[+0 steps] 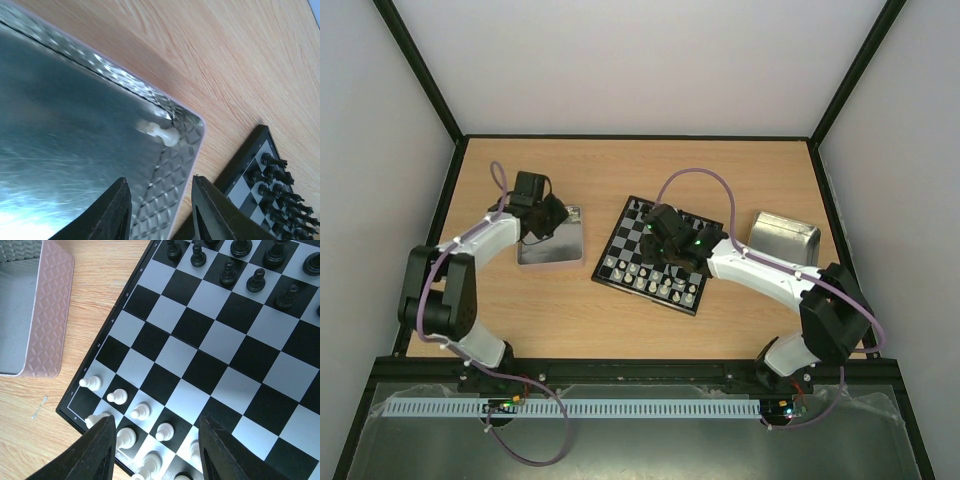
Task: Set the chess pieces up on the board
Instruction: Pick up the chess piece from the storage box.
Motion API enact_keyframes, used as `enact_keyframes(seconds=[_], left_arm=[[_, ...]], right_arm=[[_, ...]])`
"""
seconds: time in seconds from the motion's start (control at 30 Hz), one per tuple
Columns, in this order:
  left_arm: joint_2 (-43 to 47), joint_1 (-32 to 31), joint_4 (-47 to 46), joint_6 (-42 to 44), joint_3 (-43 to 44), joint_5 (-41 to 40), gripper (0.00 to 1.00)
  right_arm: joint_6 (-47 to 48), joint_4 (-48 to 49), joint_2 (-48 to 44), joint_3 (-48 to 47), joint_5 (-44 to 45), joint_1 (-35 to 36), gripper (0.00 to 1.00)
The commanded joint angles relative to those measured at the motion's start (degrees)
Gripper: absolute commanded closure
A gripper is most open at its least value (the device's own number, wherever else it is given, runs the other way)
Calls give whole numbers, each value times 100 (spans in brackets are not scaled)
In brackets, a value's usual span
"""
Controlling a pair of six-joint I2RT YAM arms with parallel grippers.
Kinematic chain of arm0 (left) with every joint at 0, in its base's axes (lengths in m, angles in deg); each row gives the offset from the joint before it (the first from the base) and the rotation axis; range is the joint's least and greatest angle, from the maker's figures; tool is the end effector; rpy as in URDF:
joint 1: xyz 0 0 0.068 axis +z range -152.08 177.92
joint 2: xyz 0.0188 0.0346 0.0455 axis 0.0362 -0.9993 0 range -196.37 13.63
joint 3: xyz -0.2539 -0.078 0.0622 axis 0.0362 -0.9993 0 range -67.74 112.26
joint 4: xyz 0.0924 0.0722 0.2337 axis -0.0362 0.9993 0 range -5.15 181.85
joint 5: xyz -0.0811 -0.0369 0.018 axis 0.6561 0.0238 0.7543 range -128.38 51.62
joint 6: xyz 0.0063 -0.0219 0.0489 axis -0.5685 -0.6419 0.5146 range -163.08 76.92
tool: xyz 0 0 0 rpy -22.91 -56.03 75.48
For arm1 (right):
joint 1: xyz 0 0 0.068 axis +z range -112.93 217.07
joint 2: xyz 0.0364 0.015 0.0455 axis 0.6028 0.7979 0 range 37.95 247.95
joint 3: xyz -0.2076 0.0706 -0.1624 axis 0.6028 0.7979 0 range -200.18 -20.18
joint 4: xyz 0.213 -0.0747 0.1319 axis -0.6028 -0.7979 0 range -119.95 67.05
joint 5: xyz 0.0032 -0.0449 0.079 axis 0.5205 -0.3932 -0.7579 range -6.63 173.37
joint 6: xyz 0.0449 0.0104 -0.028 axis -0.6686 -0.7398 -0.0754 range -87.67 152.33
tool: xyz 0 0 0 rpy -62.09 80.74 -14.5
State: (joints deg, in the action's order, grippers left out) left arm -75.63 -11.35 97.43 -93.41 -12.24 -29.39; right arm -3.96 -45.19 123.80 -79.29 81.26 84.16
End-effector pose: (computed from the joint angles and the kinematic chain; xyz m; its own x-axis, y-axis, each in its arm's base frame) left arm 0.3239 -0.0585 0.2123 -0.6603 -0.6624 -0.3538 -0.3797 0.7009 -0.6037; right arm 0.2160 0.2342 0.2376 -0.8570 -0.0532 -0.5125 -0.2992 0.8612 0.4109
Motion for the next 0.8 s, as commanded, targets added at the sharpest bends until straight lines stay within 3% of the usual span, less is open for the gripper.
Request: enact_keyframes(seconds=[0.0, 0.37, 0.5, 0.77], left_arm=[[-441, -235, -570, -1082, 196, -192, 64], [-1091, -370, -1118, -1887, 312, -210, 70], [-1184, -471, -908, -2123, 365, -650, 71], [-1452, -557, -851, -2251, 447, -734, 71]], right_arm=[[-151, 88, -271, 100, 210, -18, 56], [-236, 108, -505, 282, 382, -23, 56], [-271, 115, -570, 322, 443, -20, 56], [-288, 137, -623, 384, 502, -21, 56]])
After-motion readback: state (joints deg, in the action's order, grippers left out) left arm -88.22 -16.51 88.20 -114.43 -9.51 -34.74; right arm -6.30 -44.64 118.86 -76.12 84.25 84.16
